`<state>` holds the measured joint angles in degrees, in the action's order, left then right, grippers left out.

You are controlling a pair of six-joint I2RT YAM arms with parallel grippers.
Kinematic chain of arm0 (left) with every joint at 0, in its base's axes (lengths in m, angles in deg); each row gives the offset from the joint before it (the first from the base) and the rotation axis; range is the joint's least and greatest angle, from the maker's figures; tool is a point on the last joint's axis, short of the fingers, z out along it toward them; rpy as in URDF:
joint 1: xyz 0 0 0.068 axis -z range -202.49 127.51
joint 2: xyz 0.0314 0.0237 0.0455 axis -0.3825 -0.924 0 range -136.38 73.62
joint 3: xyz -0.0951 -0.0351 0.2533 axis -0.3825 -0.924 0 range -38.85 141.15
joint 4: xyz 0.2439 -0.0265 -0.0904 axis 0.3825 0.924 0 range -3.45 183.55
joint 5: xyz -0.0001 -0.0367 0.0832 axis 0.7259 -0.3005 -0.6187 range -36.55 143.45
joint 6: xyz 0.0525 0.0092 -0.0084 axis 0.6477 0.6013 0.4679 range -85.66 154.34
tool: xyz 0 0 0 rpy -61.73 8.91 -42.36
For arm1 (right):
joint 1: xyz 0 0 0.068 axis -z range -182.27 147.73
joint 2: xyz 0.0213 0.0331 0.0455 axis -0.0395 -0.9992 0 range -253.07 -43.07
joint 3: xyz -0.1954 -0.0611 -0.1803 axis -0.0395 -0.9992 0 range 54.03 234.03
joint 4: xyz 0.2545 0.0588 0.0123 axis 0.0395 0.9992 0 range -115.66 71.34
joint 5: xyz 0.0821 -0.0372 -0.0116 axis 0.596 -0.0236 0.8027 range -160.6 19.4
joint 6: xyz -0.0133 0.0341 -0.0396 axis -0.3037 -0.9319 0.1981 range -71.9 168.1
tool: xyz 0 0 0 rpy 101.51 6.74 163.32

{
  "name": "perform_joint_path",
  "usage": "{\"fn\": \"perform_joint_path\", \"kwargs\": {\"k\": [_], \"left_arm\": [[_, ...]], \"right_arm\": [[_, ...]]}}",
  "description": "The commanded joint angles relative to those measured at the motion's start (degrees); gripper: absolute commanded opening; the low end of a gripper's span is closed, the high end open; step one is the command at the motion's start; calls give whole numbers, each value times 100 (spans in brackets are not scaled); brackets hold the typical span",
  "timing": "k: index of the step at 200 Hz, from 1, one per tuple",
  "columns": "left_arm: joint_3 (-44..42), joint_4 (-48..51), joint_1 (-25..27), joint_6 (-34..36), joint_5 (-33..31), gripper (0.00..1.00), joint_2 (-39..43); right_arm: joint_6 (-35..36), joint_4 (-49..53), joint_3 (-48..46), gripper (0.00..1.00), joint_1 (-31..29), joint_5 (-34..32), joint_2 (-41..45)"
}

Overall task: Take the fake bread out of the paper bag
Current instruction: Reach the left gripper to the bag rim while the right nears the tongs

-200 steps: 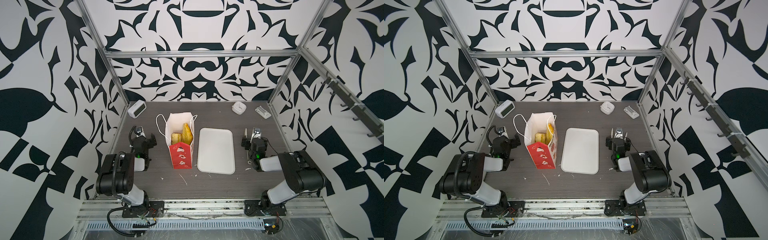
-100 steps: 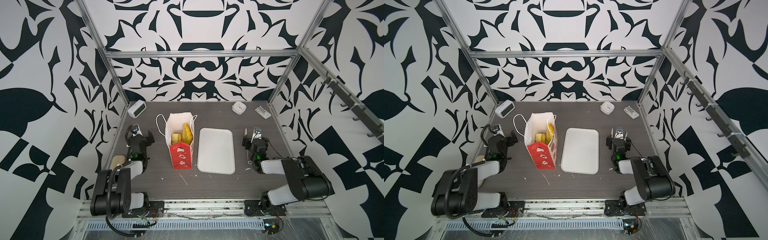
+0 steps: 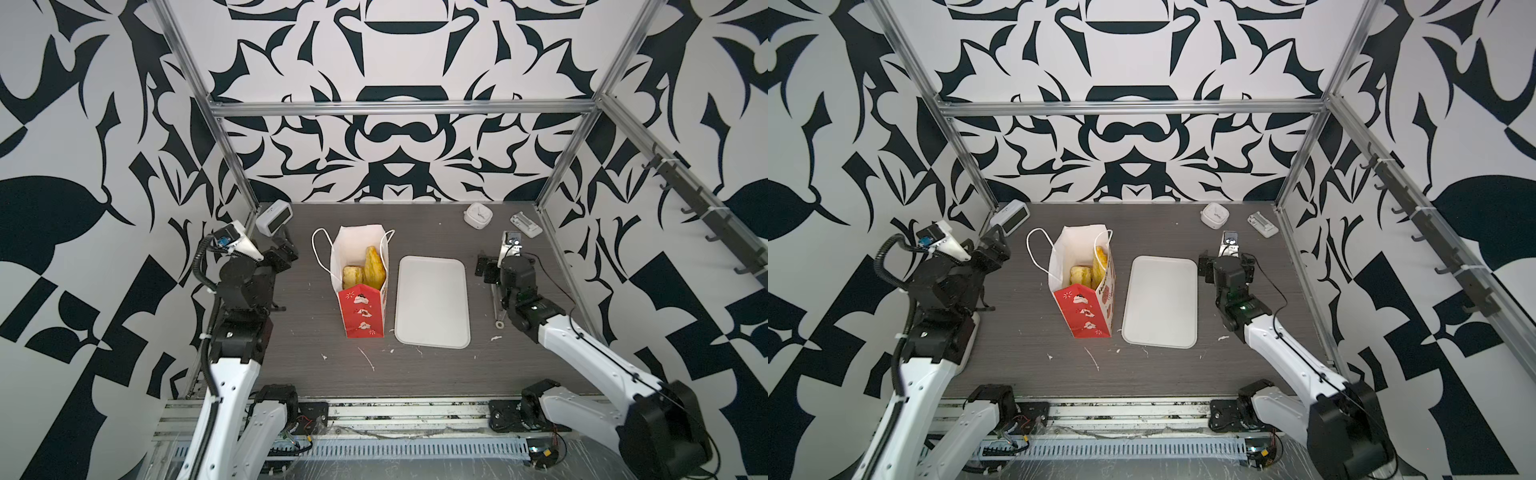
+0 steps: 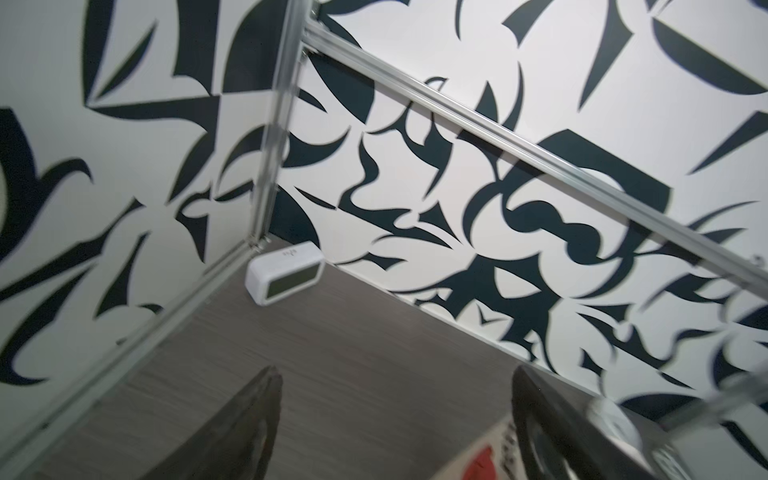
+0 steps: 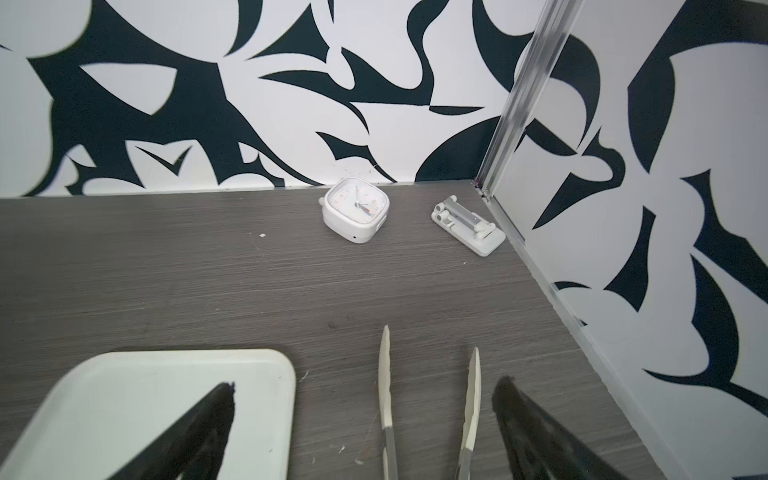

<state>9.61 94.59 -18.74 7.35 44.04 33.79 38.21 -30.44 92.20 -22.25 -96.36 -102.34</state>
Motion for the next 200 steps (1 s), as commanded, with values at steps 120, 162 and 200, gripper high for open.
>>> {"fn": "perform_joint_path", "kwargs": {"k": [120,162,200], "left_arm": [[248,2402,486,-514,2800,77,-143],[636,2305,1413,-308,1584,75,-892],[764,2069,1548,-352,1195,67,-1255]], "right_arm": [[-981,2490,369,99,-49,1007,600],[-1005,2481,315,99,-49,964,549],[-980,2534,283,99,-49,924,478]]}}
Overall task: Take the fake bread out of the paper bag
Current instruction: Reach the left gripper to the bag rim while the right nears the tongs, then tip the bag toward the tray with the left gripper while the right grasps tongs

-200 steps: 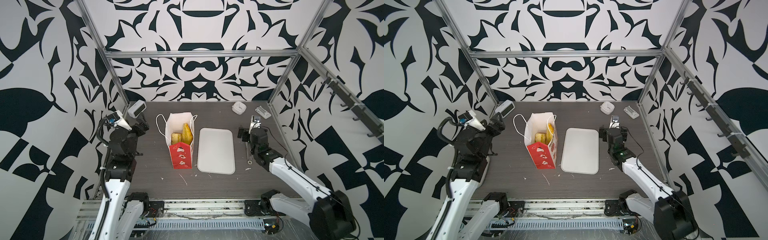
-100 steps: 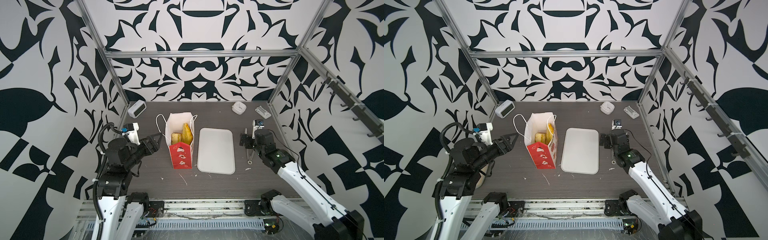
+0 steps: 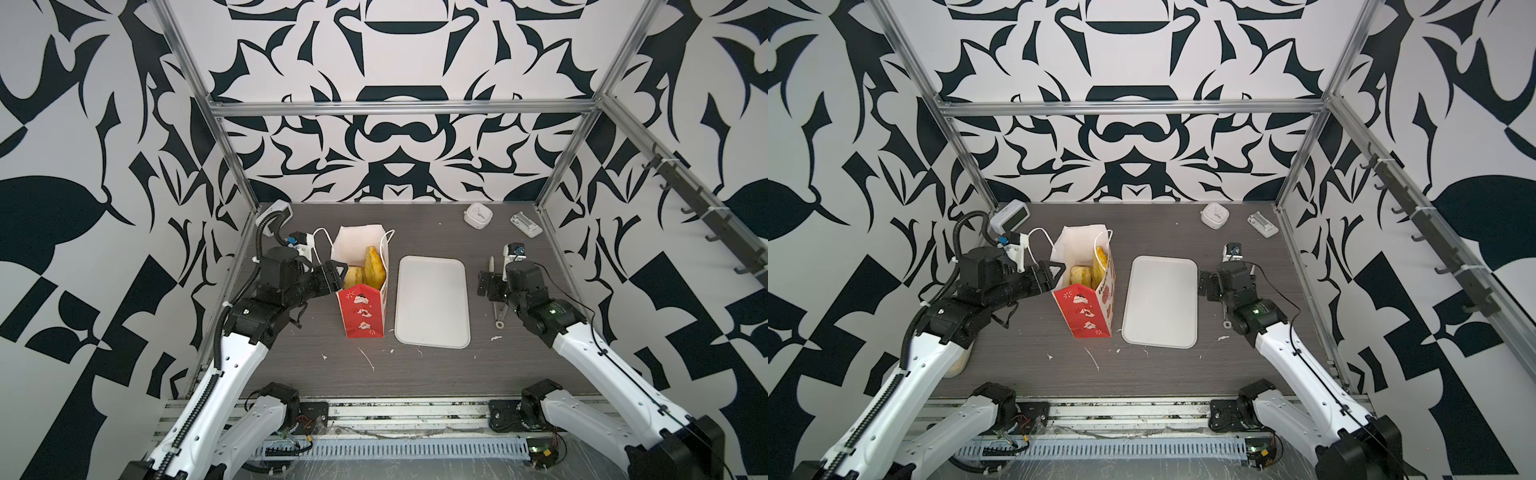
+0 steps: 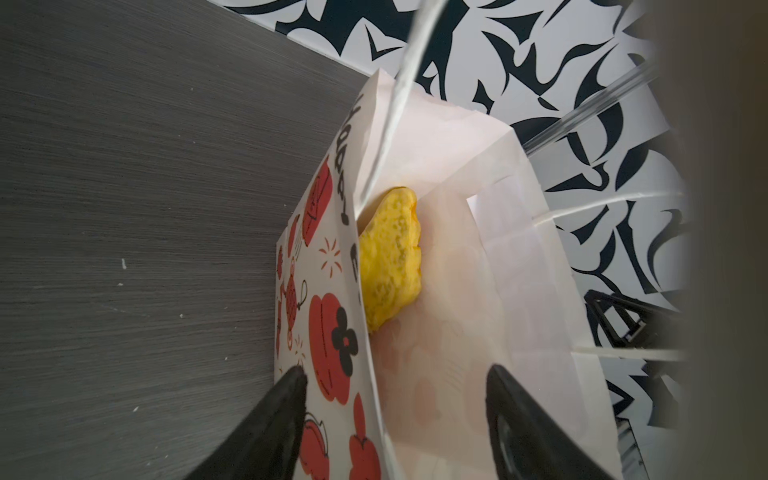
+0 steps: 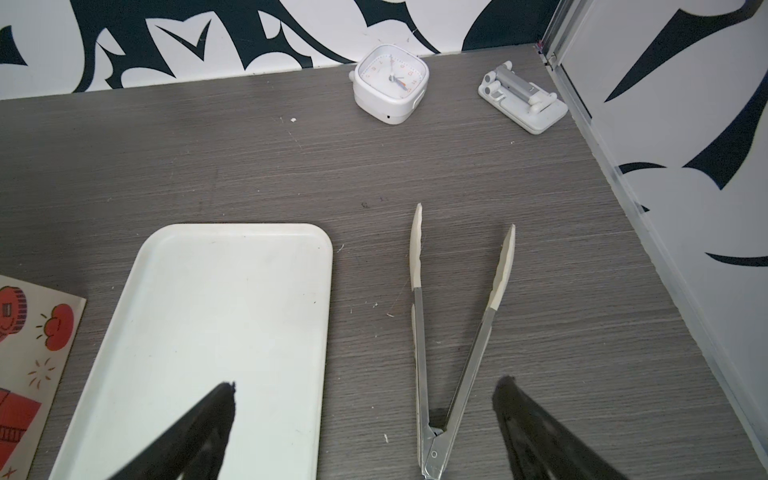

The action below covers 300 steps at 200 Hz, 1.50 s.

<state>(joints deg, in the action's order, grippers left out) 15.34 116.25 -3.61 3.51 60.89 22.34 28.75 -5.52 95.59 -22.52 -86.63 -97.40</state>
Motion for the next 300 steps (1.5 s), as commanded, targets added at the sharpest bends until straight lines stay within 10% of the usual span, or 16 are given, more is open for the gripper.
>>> {"fn": "perform_joint_path", "kwargs": {"k": [1,130,300], "left_arm": [[198,-96,32,33,-494,67,-118],[383,-447,186,-357,-895,0,-478],[4216,-635,36,2674,-2225,0,-4386]], "right_arm": [[-34,42,-58,99,-23,-49,-17],[1,-308,-332,98,-23,56,-637],[-139,309,-14,100,554,-203,-699]]}}
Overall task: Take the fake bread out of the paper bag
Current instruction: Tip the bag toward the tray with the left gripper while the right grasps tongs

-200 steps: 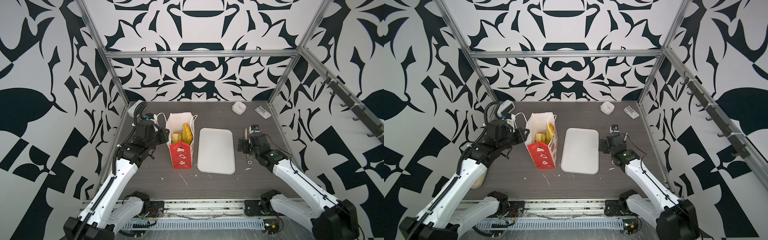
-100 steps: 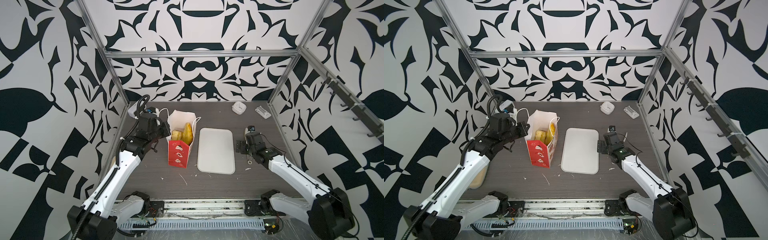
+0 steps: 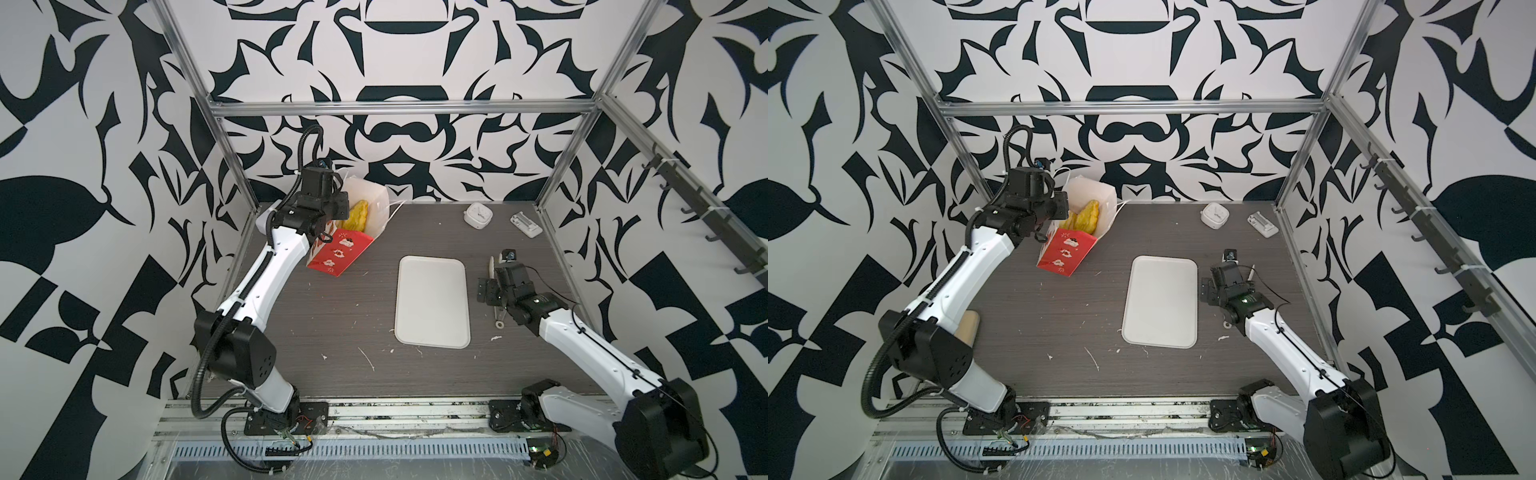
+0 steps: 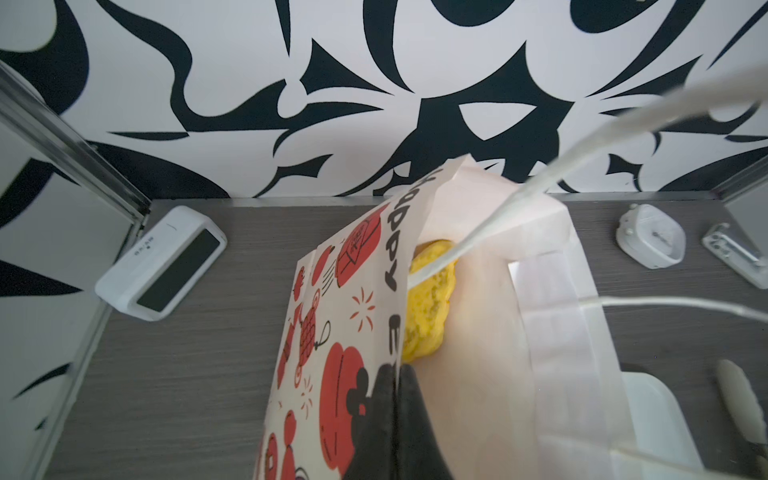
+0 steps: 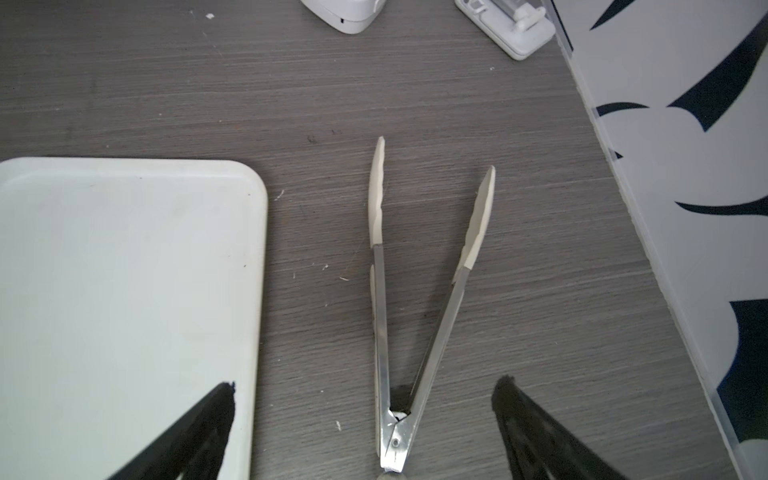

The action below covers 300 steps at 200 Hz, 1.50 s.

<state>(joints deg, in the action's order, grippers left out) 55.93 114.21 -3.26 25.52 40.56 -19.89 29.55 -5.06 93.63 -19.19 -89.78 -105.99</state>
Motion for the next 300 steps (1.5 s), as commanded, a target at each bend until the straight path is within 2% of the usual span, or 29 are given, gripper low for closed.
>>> {"fn": "perform_joint_path", "kwargs": {"k": [1,45,116,124,177,225,261,300], "left_arm": [[151,-447,2,471,-190,0,-174],[-306,-1043,147,304,-93,0,-304],[-1072,-1424,859,-272,28,0,207],[-1194,-1466,955,-401,67,0,262],[-2006,-1813,1587,-913,79,0,619],[-2633,-2167,1667,-1235,327,0,846],[-2958,-2325,1708,-1313,473,0,1033],[-3156,-2368,1716,-1386,603,0,1235]], "right_arm": [[-229,262,177,100,237,131,163],[-549,346,-72,100,573,497,415],[-1022,701,-223,100,934,750,477],[-1016,724,-232,100,959,1033,412],[-960,552,-135,100,1171,1587,-556],[-861,437,274,98,1342,1794,-1645],[-703,371,713,94,1451,1520,-2301],[-607,369,1176,92,1521,1502,-2944]]}}
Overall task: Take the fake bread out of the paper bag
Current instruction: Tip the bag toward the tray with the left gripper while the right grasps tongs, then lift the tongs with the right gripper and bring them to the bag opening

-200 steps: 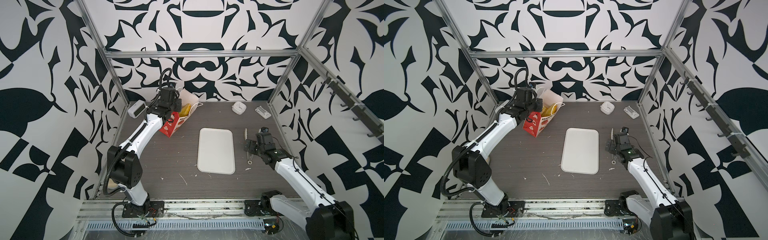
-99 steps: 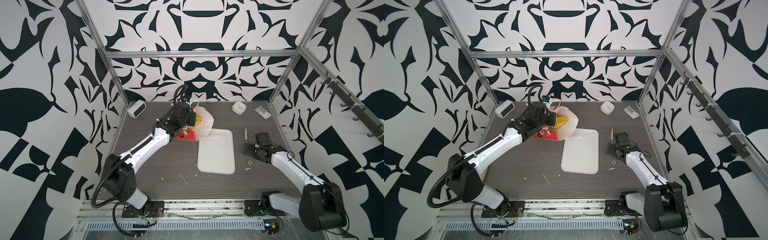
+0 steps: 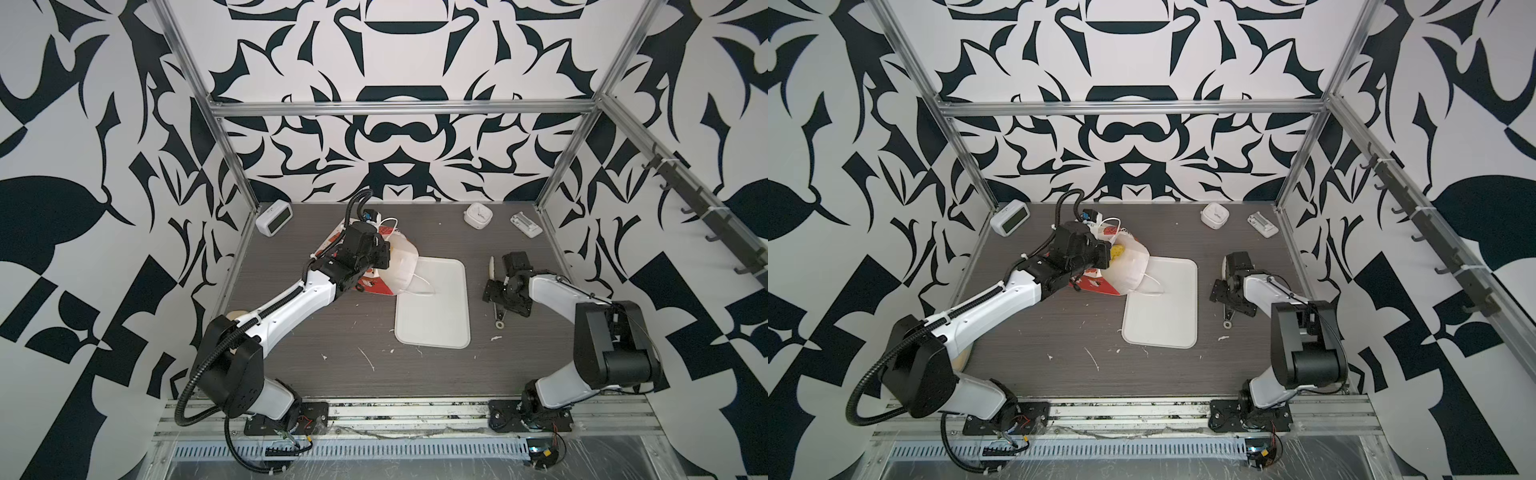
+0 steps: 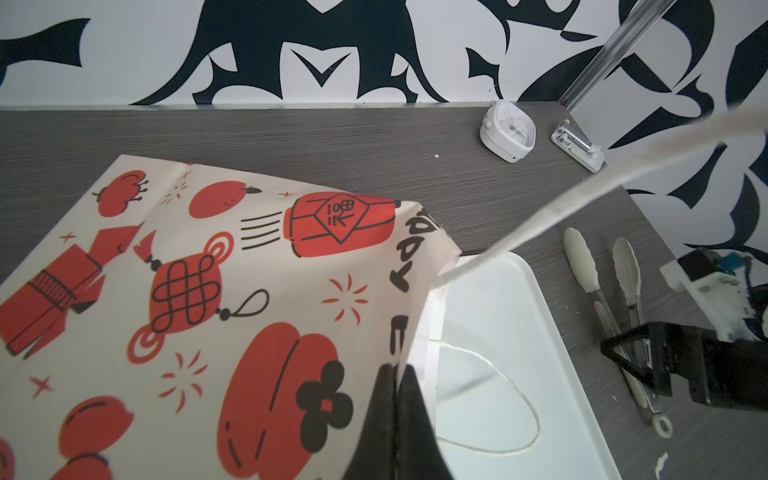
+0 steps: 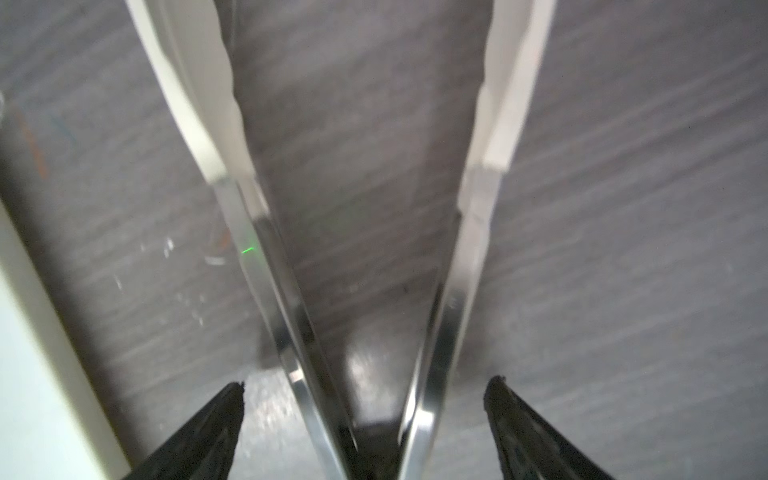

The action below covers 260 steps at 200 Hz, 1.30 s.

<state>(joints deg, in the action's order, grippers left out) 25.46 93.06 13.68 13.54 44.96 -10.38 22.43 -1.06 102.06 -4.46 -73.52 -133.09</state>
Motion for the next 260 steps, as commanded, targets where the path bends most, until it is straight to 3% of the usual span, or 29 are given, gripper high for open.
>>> {"fn": "perform_joint_path", "kwargs": {"k": [1,32,53,68,85,99,141,182,222,260], "left_arm": [[-115,-253,22,-188,163,0,286],[-233,-289,22,-164,233,0,409],[-303,-290,22,-150,280,0,503],[-357,-290,22,-137,321,0,567],[-404,-290,23,-109,340,0,608],[-426,-278,22,-70,390,0,622],[-445,-259,22,115,478,0,639],[-439,-176,22,369,653,0,596],[-528,-120,22,542,863,0,673],[-649,-73,31,693,1019,0,804]], "right_arm": [[102,-28,344,92,46,-118,-252],[121,-23,498,86,51,-61,-646],[98,-61,429,75,51,-25,-718],[105,-61,366,57,44,-49,-721],[131,-8,254,18,51,-79,-607],[159,43,160,0,40,-15,-421],[722,550,202,0,-530,761,712],[1681,2020,1106,0,-2046,1286,1371],[2033,2927,1617,0,-3396,1296,1373],[2083,3004,1759,0,-3996,1247,958]]}}
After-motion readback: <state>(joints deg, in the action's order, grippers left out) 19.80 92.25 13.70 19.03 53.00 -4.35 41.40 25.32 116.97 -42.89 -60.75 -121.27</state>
